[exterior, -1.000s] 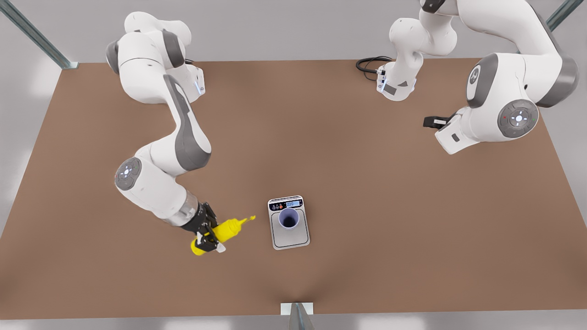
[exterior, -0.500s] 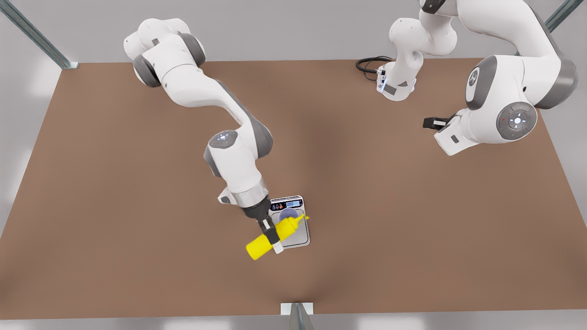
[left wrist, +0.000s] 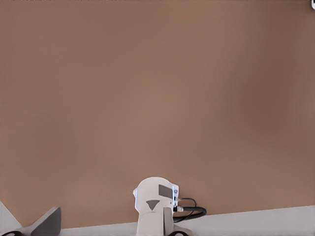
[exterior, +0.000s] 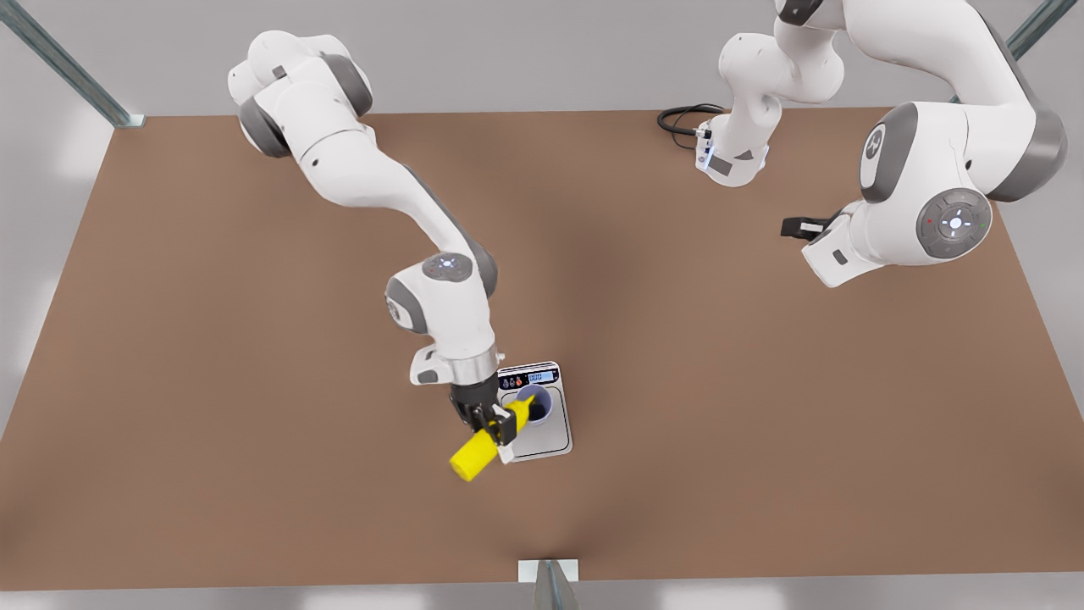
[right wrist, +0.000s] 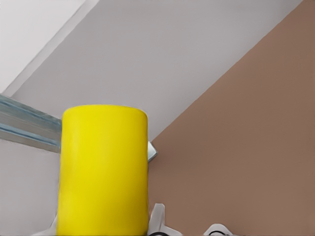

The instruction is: Move cup to the weight, pick up sauce bottle, pour sauce

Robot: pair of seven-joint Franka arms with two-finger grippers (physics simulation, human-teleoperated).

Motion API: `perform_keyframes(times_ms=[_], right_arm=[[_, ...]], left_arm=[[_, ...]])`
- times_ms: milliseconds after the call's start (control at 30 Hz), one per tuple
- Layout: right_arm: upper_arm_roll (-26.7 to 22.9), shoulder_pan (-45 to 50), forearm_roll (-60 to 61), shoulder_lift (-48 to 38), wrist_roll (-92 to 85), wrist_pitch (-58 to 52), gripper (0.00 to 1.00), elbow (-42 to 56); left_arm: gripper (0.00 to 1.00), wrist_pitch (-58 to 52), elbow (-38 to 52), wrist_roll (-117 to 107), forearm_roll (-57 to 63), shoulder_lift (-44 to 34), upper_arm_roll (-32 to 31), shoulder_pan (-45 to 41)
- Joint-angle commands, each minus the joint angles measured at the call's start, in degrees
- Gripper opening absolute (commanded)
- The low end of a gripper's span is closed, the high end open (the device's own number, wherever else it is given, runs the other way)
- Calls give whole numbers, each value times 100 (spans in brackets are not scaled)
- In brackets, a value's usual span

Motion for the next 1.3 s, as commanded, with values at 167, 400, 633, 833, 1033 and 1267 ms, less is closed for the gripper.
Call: perform_keyframes(times_ms=[167,400,633,833,1033,1267], right_arm=[[107,229,-1378,334,39,203,21,-108],[107,230,-1703,440,4,150,21,-116],[107,221,-1853,458,-13,150,21,-143],[133,115,-1291,194,-22,334,21,-116],[71,-131,2014,-166,-1375,739,21,-397],[71,-465,5107,-413,-2983,757,21,-784]], left_arm=[[100,9,-9,0,-2,17,0,0],[100,0,0,-9,7,8,0,0],[100,0,0,-9,-2,8,0,-8],[100,0,0,0,-2,8,0,-17],[100,-9,9,9,16,-9,0,-8],[100,-44,-9,0,34,0,0,-26]])
